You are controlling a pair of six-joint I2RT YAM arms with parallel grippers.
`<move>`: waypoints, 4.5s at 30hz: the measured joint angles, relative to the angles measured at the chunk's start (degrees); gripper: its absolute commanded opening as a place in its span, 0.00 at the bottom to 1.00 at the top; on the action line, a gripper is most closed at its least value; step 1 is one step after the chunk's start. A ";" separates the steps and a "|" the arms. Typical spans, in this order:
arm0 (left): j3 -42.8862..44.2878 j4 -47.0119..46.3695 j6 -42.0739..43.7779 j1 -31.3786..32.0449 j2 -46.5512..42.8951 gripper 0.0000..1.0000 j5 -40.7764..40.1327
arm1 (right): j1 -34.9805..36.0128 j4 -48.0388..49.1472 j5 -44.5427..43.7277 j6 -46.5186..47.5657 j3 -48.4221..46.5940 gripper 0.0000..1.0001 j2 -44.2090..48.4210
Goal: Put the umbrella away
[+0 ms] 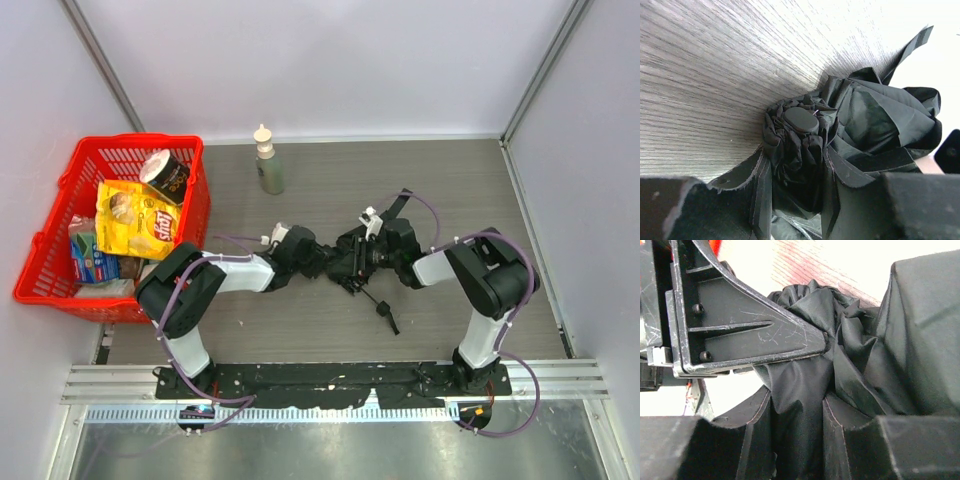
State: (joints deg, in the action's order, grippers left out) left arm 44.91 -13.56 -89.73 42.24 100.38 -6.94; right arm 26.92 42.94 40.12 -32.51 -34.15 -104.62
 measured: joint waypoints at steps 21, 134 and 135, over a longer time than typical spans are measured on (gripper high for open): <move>9.49 20.81 -0.44 0.28 0.20 0.00 2.19 | 30.27 -39.36 -52.02 32.04 -8.17 0.70 23.10; 10.69 15.04 6.38 -6.91 3.54 0.00 14.88 | 29.44 -24.81 -55.30 42.86 -0.70 0.74 21.53; 11.26 16.02 6.36 -6.95 3.76 0.00 15.02 | 29.64 -23.63 -55.71 44.06 -0.70 0.74 20.65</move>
State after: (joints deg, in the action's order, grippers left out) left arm 56.16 2.46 -83.37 35.29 104.14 8.08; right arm 56.55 19.31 -15.59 11.55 -34.85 -83.96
